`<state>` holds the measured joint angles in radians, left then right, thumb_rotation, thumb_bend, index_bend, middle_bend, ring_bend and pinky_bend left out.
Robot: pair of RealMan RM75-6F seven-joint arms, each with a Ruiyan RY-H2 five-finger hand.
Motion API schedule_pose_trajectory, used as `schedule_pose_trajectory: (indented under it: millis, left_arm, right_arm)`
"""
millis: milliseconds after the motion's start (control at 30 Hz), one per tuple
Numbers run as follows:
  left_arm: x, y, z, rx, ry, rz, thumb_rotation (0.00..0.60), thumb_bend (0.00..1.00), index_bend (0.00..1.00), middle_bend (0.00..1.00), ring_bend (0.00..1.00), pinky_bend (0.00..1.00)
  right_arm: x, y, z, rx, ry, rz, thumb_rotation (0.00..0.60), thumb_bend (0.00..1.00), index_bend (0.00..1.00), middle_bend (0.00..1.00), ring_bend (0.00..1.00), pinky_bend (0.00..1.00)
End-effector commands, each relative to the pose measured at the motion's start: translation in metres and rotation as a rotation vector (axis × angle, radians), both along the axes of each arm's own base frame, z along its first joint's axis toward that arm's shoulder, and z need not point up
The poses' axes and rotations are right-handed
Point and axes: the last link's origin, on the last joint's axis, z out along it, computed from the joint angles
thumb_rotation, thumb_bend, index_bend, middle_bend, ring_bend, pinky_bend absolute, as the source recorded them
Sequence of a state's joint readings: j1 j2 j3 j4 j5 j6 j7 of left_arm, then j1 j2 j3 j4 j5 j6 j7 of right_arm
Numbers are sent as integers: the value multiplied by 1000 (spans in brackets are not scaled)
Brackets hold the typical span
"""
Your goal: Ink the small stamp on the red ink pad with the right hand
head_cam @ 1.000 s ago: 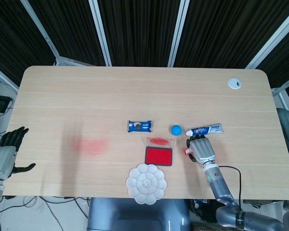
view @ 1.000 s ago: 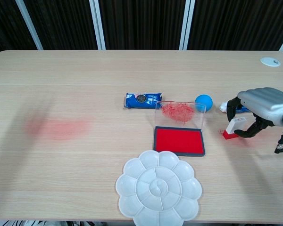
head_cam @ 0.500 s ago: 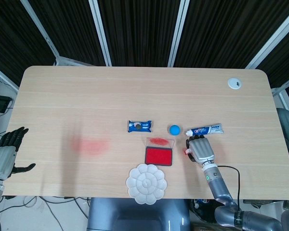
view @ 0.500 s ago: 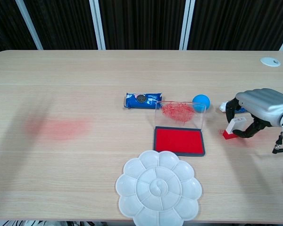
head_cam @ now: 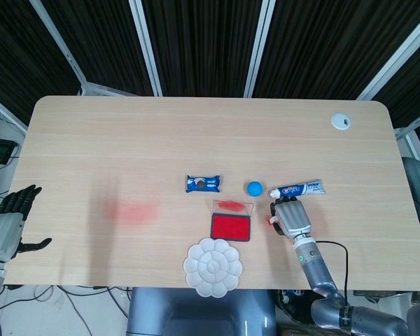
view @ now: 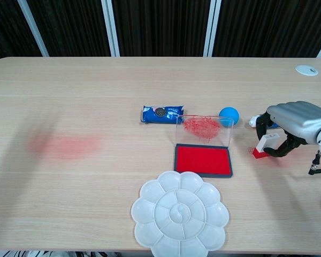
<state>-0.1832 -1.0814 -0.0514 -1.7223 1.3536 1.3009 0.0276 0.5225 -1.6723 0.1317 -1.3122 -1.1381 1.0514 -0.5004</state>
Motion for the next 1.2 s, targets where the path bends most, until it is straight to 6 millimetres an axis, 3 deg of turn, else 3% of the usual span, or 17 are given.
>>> schedule_pose_trajectory:
  millis: [33,300,767,1200]
  left_arm:
    - [0,0,0,-1,-1,1,600,0,0,0,0,0]
    - [0,0,1,-2,-4,1,600,0,0,0,0,0]
    - [0,0,1,-1,-6,0,600,0,0,0,0,0]
    - [1,-1,1,3,-5,-7,600,0,0,0,0,0]
  right_arm:
    - [0,0,0,1,1,1,600,440,543,420,304,328]
    - [2,1,0,0,-1,5,600,561,608,480,352,355]
    - [8,7,6,-10,-29,34,600,607,683,562,446,459]
    - [43,28,12,29,-88,89,600,616,706,587,469,460]
